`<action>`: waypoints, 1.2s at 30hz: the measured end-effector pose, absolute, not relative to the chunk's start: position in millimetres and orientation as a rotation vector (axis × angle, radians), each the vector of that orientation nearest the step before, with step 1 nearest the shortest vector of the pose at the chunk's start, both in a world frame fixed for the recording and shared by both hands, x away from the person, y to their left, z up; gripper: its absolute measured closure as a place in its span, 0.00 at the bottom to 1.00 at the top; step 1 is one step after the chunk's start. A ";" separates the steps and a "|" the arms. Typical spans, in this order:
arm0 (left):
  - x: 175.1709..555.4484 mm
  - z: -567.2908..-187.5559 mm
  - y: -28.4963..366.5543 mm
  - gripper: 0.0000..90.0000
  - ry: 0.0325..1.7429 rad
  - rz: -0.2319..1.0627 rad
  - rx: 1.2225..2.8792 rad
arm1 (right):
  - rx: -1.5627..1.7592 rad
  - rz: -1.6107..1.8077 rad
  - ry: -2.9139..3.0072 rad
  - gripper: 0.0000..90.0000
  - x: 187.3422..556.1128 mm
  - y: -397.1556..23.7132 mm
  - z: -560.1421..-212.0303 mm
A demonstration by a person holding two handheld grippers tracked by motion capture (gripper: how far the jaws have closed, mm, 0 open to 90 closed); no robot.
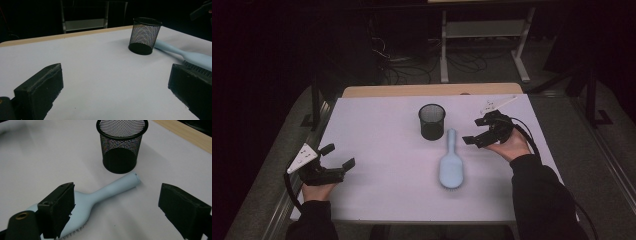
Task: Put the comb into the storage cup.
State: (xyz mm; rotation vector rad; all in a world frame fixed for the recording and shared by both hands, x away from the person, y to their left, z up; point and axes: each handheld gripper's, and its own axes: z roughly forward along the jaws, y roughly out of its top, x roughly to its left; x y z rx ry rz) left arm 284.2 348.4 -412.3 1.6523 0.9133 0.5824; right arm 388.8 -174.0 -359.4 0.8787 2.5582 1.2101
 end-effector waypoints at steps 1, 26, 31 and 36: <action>284.2 -412.3 348.4 0.00 0.914 0.582 1.652 | 0.880 1.205 2.559 0.16 389.4 -173.1 -359.9; 285.1 -412.6 346.8 0.00 0.915 0.579 1.665 | 0.853 1.187 2.599 0.40 399.3 -152.3 -371.5; 285.3 -412.7 346.5 0.00 0.914 0.579 1.669 | 0.858 1.182 2.594 0.46 401.5 -149.2 -372.7; 285.4 -412.7 346.9 0.00 0.915 0.579 1.668 | 0.858 1.178 2.594 0.52 402.7 -145.8 -373.5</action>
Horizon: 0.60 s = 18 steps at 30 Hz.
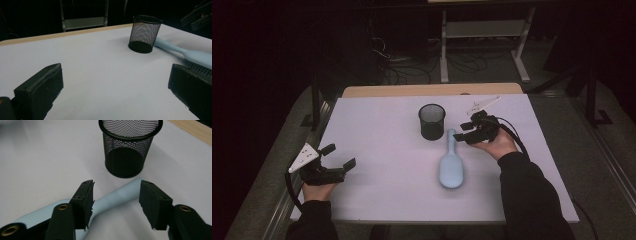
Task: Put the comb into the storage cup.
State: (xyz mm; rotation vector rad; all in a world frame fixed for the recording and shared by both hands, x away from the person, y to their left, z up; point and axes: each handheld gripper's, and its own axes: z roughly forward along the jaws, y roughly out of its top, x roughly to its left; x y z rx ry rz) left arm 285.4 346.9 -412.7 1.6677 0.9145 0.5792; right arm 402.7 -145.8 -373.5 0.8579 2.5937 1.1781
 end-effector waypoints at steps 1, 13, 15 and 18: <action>285.4 -412.7 346.8 0.00 0.914 0.579 1.668 | 0.861 1.181 2.590 0.53 402.6 -145.3 -373.5; 285.3 -412.7 346.5 0.00 0.913 0.583 1.671 | 0.879 1.173 2.605 0.77 408.5 -132.2 -383.2; 285.3 -412.8 346.5 0.00 0.913 0.583 1.670 | 0.882 1.171 2.605 0.80 409.5 -128.8 -385.7; 285.5 -412.9 346.6 0.00 0.912 0.583 1.672 | 0.890 1.156 2.606 0.85 410.7 -122.5 -390.1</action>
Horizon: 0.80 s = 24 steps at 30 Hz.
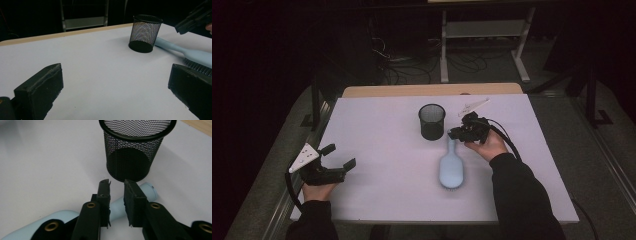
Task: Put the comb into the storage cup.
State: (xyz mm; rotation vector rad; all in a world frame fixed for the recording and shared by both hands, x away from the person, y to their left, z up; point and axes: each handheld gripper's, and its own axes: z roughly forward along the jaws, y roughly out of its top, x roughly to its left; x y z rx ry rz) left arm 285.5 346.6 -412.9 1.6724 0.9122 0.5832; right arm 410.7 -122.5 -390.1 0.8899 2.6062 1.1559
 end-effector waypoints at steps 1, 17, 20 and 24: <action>285.5 -412.9 346.6 0.00 0.912 0.583 1.672 | 0.882 1.151 2.605 0.86 411.0 -120.1 -391.8; 286.3 -413.6 346.5 0.00 0.907 0.577 1.672 | 0.786 1.085 2.602 0.98 415.8 -103.2 -409.9; 286.4 -413.6 346.5 0.00 0.907 0.576 1.672 | 0.737 1.061 2.613 0.99 416.3 -100.4 -413.0; 286.7 -413.8 346.3 0.00 0.906 0.576 1.673 | 0.723 1.043 2.626 0.99 418.6 -97.0 -419.1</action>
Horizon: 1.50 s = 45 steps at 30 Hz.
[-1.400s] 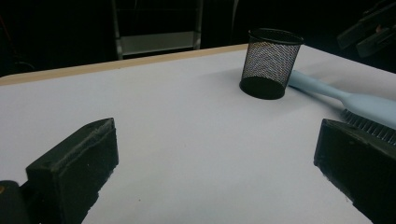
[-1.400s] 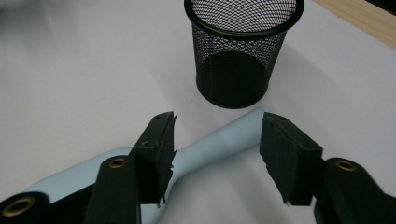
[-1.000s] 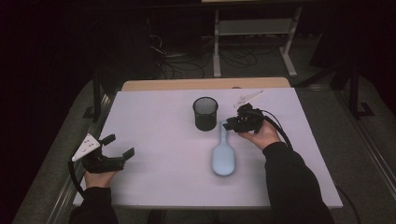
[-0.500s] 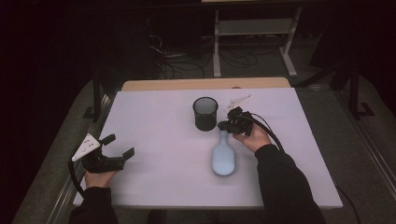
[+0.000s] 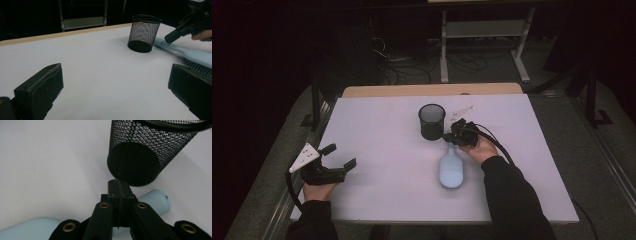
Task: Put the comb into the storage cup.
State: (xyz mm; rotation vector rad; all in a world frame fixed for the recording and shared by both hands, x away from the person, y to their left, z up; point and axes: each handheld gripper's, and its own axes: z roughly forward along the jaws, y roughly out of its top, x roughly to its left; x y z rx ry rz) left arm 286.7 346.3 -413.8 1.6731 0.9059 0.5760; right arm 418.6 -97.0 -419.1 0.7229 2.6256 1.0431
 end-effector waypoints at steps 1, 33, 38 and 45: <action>286.9 -413.8 346.3 0.00 0.905 0.576 1.674 | 0.719 1.036 2.628 0.99 419.7 -96.3 -421.1; 287.7 -414.5 346.5 0.00 0.908 0.571 1.676 | 0.670 0.889 2.616 0.99 428.5 -91.4 -433.8; 287.9 -414.8 346.5 0.00 0.910 0.567 1.677 | 0.683 0.877 2.621 0.99 428.6 -93.9 -433.3; 288.0 -414.9 346.6 0.00 0.910 0.567 1.678 | 0.687 0.867 2.623 0.99 428.2 -97.3 -433.3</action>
